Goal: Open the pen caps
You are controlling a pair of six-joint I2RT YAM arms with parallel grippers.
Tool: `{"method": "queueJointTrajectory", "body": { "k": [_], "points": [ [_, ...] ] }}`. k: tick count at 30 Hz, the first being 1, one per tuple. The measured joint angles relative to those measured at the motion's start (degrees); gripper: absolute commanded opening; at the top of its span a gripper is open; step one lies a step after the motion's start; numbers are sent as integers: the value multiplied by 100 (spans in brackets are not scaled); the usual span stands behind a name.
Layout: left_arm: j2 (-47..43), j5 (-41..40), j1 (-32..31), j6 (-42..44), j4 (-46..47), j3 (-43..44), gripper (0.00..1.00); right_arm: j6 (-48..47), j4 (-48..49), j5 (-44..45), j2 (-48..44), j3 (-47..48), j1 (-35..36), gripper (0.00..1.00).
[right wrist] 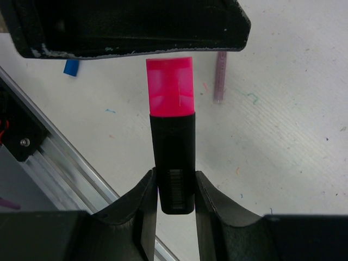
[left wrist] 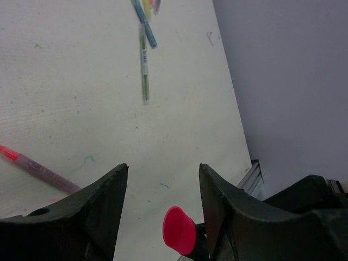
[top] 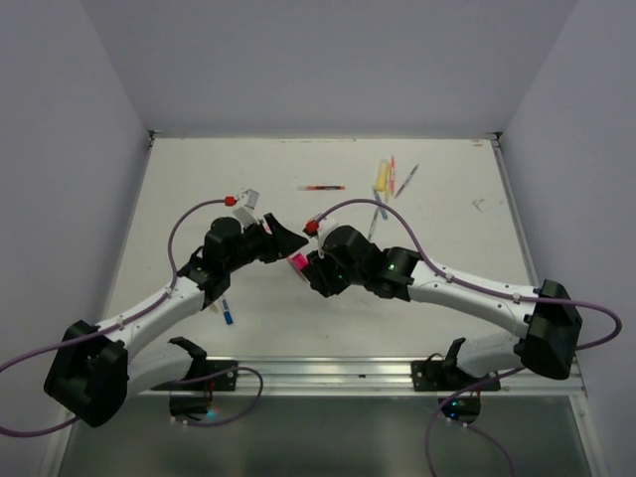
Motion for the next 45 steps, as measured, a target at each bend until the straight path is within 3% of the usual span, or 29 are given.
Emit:
{"method": "queueJointTrajectory", "body": {
  "k": [10, 17, 26, 31, 42, 44, 45],
  "points": [
    [0, 271, 0, -192, 269, -94, 48, -2, 188, -125, 332, 81, -319, 0],
    [28, 238, 7, -192, 315, -94, 48, -4, 173, -179, 396, 157, -402, 0],
    [59, 214, 7, -160, 328, -94, 58, -2, 140, -280, 398, 212, -455, 0],
    [133, 219, 0, -122, 236, -94, 58, -4, 190, -282, 393, 332, -455, 0],
    [166, 271, -2, -103, 186, -87, 34, -4, 232, -284, 393, 378, -452, 0],
    [166, 278, -2, -138, 210, -87, 26, -4, 229, -286, 393, 378, -452, 0],
    [166, 297, -4, -179, 256, -83, 14, -2, 227, -289, 396, 378, -452, 0]
  ]
}}
